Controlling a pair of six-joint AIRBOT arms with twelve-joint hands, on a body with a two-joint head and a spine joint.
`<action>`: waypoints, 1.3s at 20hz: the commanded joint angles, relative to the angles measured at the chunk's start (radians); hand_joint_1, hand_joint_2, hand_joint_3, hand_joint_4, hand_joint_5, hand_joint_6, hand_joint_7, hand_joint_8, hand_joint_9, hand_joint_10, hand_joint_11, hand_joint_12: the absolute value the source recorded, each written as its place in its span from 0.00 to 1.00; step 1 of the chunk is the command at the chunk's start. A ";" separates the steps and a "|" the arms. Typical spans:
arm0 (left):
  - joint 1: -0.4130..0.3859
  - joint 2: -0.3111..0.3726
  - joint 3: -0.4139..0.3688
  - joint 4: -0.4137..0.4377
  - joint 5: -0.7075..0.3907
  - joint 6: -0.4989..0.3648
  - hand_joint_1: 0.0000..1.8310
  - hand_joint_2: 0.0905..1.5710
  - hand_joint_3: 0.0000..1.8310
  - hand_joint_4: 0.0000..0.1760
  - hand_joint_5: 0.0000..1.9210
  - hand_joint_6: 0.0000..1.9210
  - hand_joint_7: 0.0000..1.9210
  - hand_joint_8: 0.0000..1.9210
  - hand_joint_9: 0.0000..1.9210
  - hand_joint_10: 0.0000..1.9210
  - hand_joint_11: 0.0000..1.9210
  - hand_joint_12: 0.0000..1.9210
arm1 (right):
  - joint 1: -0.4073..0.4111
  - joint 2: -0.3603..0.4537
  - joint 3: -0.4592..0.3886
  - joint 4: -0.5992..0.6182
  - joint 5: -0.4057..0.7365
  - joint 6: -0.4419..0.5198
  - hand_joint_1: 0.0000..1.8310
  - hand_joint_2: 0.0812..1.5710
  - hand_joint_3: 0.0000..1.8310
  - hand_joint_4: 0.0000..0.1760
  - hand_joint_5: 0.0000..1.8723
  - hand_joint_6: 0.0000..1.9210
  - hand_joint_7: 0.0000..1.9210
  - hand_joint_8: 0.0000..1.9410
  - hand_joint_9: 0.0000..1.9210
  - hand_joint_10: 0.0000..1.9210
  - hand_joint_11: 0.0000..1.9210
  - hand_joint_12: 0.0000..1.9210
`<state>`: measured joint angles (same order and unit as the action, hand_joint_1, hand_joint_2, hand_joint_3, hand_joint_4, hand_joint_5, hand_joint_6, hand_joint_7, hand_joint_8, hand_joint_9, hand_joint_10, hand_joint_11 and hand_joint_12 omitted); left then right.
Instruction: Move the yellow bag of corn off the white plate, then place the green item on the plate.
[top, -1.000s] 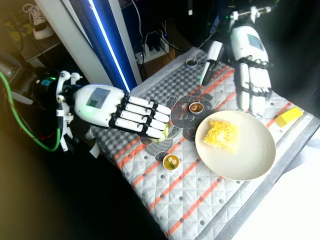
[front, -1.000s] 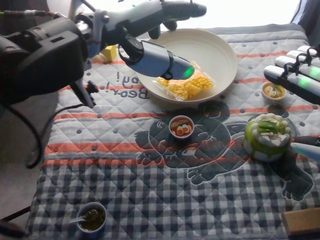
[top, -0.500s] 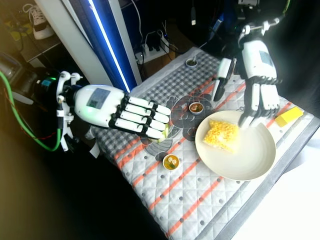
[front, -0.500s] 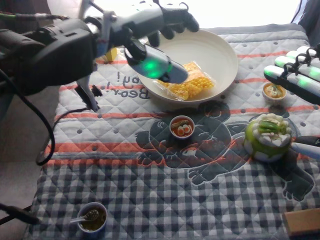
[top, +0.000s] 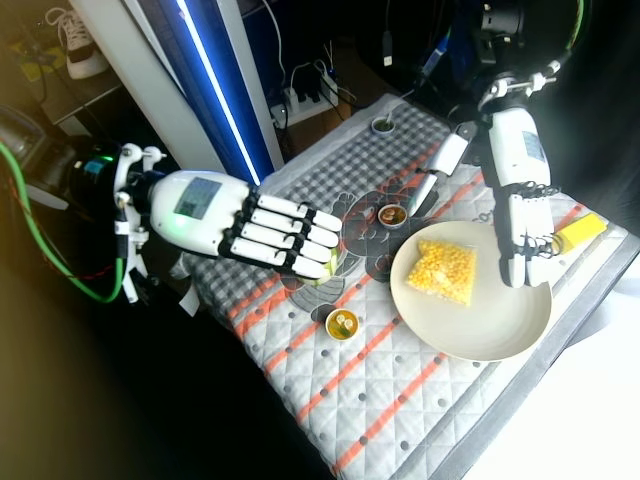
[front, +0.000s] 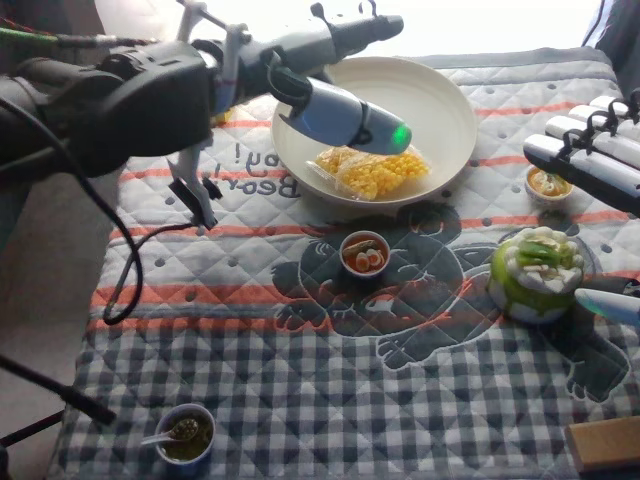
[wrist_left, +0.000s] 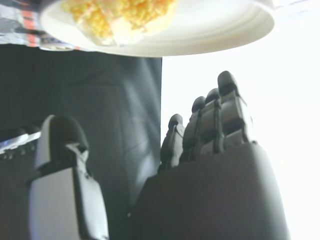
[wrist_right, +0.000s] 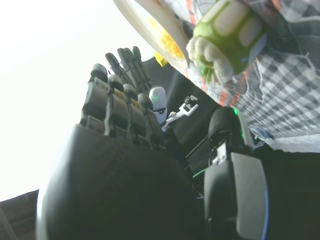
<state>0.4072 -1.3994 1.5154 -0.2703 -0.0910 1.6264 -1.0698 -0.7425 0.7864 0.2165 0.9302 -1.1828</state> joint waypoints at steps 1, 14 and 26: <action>-0.005 -0.013 0.013 -0.009 -0.081 -0.004 0.37 0.59 0.00 0.74 0.00 0.00 0.00 0.00 0.00 0.00 0.00 0.76 | 0.004 0.000 0.004 -0.004 0.119 0.004 0.32 0.77 0.00 0.00 0.00 0.00 0.00 0.00 0.00 0.00 0.00 0.00; 0.050 -0.089 0.075 -0.023 0.003 0.011 0.34 0.76 0.01 0.00 0.30 0.04 0.10 0.49 0.08 0.78 0.18 1.00 | -0.001 -0.007 0.007 -0.004 0.119 0.018 0.26 0.79 0.01 0.00 0.00 0.00 0.00 0.00 0.00 0.00 0.00 0.00; 0.054 -0.089 0.072 -0.024 0.000 0.010 0.33 0.79 0.00 0.18 0.12 0.45 0.05 0.56 0.06 0.77 0.14 0.99 | -0.001 -0.007 0.009 -0.004 0.119 0.020 0.28 0.81 0.00 0.00 0.00 0.00 0.00 0.00 0.00 0.00 0.00 0.00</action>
<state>0.4545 -1.4815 1.5887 -0.2920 -0.0444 1.6409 -1.0771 -0.7486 0.7906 0.2169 0.9298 -1.1645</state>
